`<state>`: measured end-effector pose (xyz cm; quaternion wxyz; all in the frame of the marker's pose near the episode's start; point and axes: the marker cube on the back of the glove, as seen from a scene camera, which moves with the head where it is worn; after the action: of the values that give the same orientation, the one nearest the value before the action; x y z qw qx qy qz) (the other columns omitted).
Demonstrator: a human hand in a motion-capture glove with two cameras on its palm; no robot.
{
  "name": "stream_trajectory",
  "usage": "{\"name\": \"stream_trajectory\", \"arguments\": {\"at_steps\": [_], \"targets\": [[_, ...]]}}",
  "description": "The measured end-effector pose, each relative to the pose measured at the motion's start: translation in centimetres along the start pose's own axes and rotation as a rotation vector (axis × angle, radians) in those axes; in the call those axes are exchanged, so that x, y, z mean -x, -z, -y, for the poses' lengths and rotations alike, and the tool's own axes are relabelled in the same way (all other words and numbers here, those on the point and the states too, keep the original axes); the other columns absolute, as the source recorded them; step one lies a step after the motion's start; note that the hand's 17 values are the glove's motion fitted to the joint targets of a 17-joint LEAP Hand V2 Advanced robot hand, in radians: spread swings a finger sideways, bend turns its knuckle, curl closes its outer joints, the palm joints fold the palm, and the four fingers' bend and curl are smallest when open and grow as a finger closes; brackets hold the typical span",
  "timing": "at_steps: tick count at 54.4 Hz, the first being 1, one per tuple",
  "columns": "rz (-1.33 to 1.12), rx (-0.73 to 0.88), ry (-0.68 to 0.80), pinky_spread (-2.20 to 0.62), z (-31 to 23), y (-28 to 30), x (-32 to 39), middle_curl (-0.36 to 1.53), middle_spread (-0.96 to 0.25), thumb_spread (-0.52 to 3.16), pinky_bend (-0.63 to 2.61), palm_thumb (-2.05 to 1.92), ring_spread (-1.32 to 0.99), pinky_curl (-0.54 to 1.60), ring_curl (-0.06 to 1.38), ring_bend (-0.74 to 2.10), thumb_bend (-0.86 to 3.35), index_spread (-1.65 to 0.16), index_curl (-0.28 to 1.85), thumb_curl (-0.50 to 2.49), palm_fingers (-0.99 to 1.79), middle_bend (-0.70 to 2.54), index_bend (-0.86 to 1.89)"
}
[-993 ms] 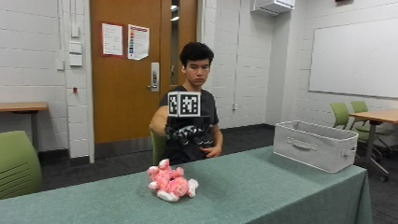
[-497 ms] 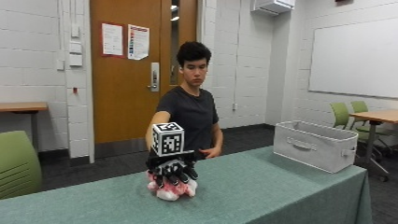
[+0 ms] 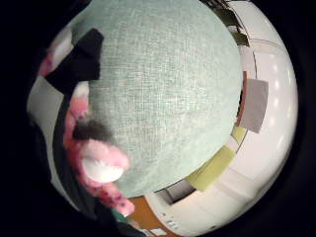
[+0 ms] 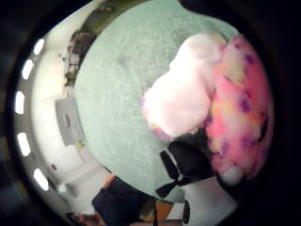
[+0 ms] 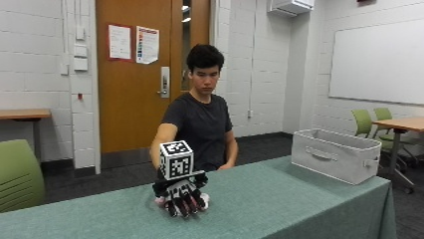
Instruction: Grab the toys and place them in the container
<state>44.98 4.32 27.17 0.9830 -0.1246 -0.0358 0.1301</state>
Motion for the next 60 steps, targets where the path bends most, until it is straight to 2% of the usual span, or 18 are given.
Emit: {"name": "stream_trajectory", "arguments": {"at_steps": [12,20,21,28,30,33,40,46,60], "targets": [[-0.021,-0.061,-0.013,-0.17,0.1,0.5,0.3,0.26,-0.20,1.24,0.84,0.39,-0.38,0.37,0.33,0.51,0.13,-0.38,0.33,0.35,0.30,0.21,0.38],[-0.115,-0.145,-0.012,-0.28,-0.1,0.8,1.0,0.32,-0.29,1.30,0.83,0.52,-0.49,0.34,0.35,0.65,0.19,-0.39,0.33,0.40,0.72,0.34,0.31],[-0.123,-0.149,-0.012,-0.31,-0.1,0.9,1.1,0.33,-0.31,1.26,0.91,0.54,-0.48,0.36,0.36,0.67,0.19,-0.39,0.32,0.41,0.85,0.38,0.27],[-0.179,-0.184,-0.055,-0.41,-0.1,1.3,1.2,0.37,-0.37,1.11,0.87,0.60,-0.50,0.35,0.40,0.74,0.17,-0.39,0.34,0.49,1.01,0.44,0.21],[-0.186,-0.173,-0.065,-0.42,-0.1,1.4,1.2,0.40,-0.38,1.05,0.82,0.62,-0.50,0.34,0.42,0.77,0.17,-0.39,0.36,0.52,1.17,0.51,0.25],[-0.178,-0.134,-0.073,-0.44,-0.3,1.4,1.2,0.44,-0.39,0.98,0.78,0.62,-0.50,0.35,0.44,0.80,0.15,-0.38,0.40,0.55,1.25,0.59,0.30],[-0.104,-0.085,-0.069,-0.46,-0.9,1.7,2.0,0.51,-0.39,0.84,0.76,0.60,-0.49,0.36,0.48,0.87,0.13,-0.36,0.49,0.63,1.35,0.73,0.49],[-0.092,-0.092,-0.043,-0.47,-2.0,3.2,3.4,0.54,-0.38,0.73,0.80,0.59,-0.47,0.38,0.51,0.93,0.12,-0.33,0.55,0.69,1.32,0.81,0.59],[-0.044,-0.158,0.024,-0.47,-4.5,11.8,10.9,0.58,-0.35,0.56,0.87,0.57,-0.44,0.41,0.54,1.01,0.10,-0.30,0.62,0.80,1.23,0.90,0.65]]}}
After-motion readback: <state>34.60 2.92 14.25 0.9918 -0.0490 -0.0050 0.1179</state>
